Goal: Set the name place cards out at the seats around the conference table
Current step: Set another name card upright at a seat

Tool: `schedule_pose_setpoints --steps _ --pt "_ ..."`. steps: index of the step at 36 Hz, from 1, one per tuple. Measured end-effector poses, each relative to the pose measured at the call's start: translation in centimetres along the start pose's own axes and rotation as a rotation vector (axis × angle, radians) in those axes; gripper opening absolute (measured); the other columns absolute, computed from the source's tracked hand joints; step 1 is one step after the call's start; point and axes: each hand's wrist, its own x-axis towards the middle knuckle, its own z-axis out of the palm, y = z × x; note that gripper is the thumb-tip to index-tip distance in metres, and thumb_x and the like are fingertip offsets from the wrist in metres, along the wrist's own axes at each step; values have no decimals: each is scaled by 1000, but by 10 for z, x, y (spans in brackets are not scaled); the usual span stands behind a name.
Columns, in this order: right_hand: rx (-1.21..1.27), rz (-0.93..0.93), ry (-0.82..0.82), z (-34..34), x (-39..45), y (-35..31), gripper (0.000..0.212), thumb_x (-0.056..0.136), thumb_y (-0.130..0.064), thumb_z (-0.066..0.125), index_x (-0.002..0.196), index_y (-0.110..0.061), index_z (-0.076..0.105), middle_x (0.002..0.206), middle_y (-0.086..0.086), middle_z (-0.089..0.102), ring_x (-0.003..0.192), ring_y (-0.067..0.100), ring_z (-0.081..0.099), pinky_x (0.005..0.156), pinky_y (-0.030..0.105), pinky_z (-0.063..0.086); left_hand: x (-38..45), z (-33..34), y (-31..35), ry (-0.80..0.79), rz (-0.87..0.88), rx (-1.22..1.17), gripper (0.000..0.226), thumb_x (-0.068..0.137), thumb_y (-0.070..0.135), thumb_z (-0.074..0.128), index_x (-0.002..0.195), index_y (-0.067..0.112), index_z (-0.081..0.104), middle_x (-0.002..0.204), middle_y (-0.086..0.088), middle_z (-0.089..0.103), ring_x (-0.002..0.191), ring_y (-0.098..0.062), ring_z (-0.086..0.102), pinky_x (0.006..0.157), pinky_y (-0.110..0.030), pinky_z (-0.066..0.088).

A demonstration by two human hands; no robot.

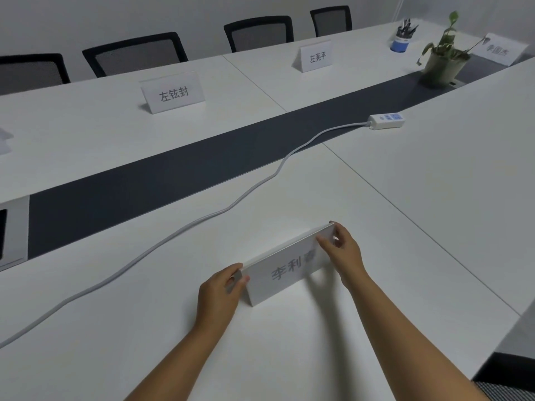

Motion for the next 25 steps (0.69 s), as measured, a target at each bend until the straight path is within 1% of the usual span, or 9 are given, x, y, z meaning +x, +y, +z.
schedule_pose_setpoints --steps 6,9,13,14,16,18,20,22,25 --pt "-14 0 -7 5 -5 -2 34 83 -14 60 115 -21 52 113 0 57 111 24 53 94 37 43 -1 -6 -2 -1 -5 21 28 80 7 64 107 3 63 100 -1 62 94 -16 58 84 -24 41" --pt "-35 -5 -11 5 -6 -2 35 82 -15 60 116 -16 53 114 3 59 111 25 54 95 38 43 -1 -7 -4 -6 -3 31 28 80 8 64 108 3 63 104 -4 64 95 -17 58 85 -24 41" --pt "-47 -1 -15 4 -8 -3 34 83 -16 60 117 -17 53 118 6 59 107 22 53 91 33 42 -1 -7 -5 -20 -14 25 29 80 8 63 108 3 63 108 -8 65 99 -20 60 85 -23 41" --pt "-56 -2 -18 4 -8 -3 36 82 -18 61 117 -16 52 120 6 59 110 22 52 93 33 42 -1 -7 -5 -30 -16 33 30 80 8 64 110 3 62 110 -9 65 102 -21 60 85 -23 41" --pt "-81 -3 -13 4 -10 -5 48 80 -23 63 125 -15 49 128 6 54 122 22 47 99 35 39 -1 -8 -6 -60 -24 55 38 79 9 65 116 4 58 119 -11 62 107 -22 57 88 -23 40" --pt "-93 11 7 4 -15 -8 59 82 -24 62 135 -17 38 139 4 45 130 21 39 104 34 34 -3 -11 -8 -83 -39 75 50 78 11 66 125 8 50 129 -12 55 115 -27 54 91 -24 39" --pt "-116 9 41 3 -23 -10 64 84 -24 61 139 -16 29 145 5 37 134 20 35 106 34 30 -7 -16 -7 -92 -45 110 58 78 15 66 131 13 43 134 -11 50 117 -29 52 92 -27 39" --pt "-177 -30 54 2 -36 -12 63 84 -24 60 139 -13 30 146 6 36 134 20 33 106 33 28 -15 -26 -7 -99 -53 144 58 81 18 63 133 15 39 137 -10 47 118 -29 51 94 -30 40" --pt "-249 -88 20 4 -60 -11 54 86 -23 58 135 -12 37 142 5 42 130 21 38 101 29 31 -33 -44 -4 -87 -46 203 50 85 22 58 131 15 42 138 -7 46 117 -28 50 94 -29 39"
